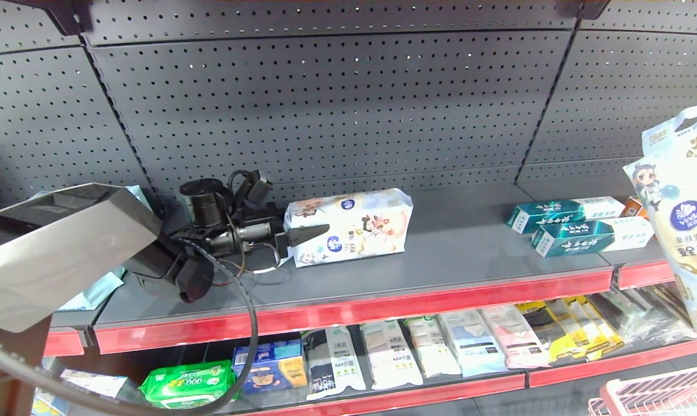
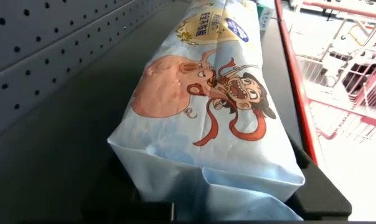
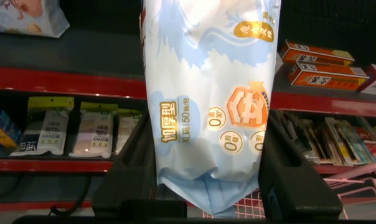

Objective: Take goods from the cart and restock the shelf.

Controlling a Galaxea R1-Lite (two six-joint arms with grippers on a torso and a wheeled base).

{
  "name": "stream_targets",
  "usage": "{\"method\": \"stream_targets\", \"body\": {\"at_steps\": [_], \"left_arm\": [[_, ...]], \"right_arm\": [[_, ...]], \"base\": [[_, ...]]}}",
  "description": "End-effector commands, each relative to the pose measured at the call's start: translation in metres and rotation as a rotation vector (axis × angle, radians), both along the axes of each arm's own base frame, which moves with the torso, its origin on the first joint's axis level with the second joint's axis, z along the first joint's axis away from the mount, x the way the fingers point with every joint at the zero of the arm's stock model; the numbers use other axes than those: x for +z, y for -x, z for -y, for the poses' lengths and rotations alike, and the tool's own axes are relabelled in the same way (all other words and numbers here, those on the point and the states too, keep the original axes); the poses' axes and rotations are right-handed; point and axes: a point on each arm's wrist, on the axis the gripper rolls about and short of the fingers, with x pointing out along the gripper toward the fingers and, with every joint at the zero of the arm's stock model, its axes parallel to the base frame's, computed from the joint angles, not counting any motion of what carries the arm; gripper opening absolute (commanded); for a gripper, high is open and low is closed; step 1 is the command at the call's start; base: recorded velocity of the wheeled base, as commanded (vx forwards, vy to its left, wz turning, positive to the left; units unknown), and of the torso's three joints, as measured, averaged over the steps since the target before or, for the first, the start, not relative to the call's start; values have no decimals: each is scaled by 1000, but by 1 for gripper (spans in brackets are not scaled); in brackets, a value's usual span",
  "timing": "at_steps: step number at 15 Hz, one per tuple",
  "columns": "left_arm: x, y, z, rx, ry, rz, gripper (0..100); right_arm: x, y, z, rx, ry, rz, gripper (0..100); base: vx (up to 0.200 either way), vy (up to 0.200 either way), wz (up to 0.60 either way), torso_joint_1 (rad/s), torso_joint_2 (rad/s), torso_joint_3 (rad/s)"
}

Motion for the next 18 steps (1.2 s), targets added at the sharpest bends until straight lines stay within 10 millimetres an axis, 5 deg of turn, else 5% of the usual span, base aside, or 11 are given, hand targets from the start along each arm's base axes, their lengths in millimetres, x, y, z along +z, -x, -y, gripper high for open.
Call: {"method": "stream_targets", "body": {"at_steps": [1,18], "left_arm": [[-5,8,-2,-23,7,-12,0],[-5,43,-6,-51,23,-20,0]], "right_arm": [[0,0,0,0,0,0,0],[0,2,0,5,0,10,0]], "base": [[0,0,0,0,0,0],[0,0,0,0,0,0]]}}
